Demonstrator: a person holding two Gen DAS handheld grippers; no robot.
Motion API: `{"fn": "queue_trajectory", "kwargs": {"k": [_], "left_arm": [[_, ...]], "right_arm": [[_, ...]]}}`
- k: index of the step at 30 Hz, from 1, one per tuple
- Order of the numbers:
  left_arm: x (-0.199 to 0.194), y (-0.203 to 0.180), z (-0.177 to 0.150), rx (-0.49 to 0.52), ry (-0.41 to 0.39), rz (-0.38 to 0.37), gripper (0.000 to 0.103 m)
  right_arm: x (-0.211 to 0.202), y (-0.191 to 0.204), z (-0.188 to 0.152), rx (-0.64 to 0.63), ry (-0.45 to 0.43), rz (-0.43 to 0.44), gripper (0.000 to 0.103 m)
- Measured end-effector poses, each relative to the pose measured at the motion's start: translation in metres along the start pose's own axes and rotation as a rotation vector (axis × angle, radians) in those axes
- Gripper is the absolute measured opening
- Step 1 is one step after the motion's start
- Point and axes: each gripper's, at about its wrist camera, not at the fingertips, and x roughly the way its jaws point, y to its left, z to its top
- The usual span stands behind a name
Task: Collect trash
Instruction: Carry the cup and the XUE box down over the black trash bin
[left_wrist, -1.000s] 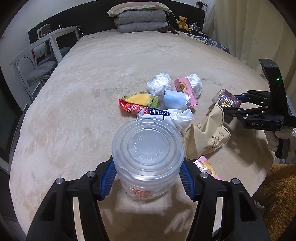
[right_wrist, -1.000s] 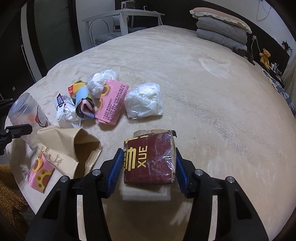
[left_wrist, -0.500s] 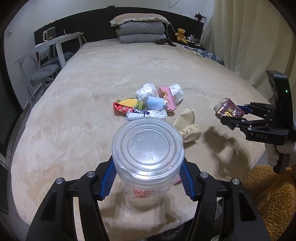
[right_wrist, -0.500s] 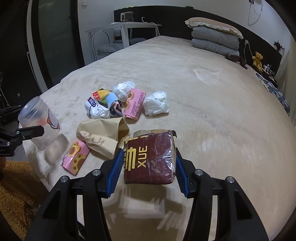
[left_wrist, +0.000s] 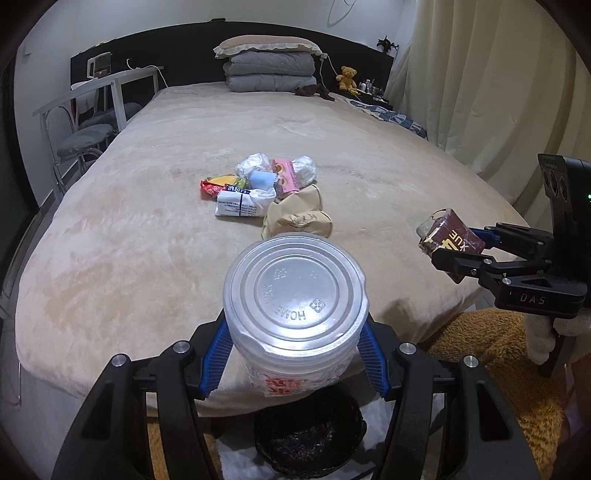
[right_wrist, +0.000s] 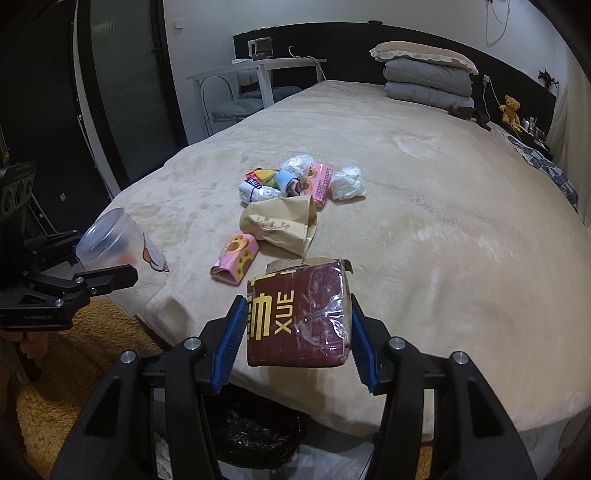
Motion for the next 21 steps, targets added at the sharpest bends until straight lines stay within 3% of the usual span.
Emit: {"fn": "queue_trajectory", "kwargs": {"k": [11, 21], "left_arm": [[-0.017, -0.028, -0.045, -0.032, 0.027, -0.042, 0.059], [0.021, -0.032, -0.089, -0.095, 0.163, -0.074, 0.059]], "right_arm": [[-0.015, 0.022, -0.058, 0.098, 0.052, 0.065, 0.054], [0.025, 0.018, -0.103, 0.234, 0.210, 0.118, 0.054]]}}
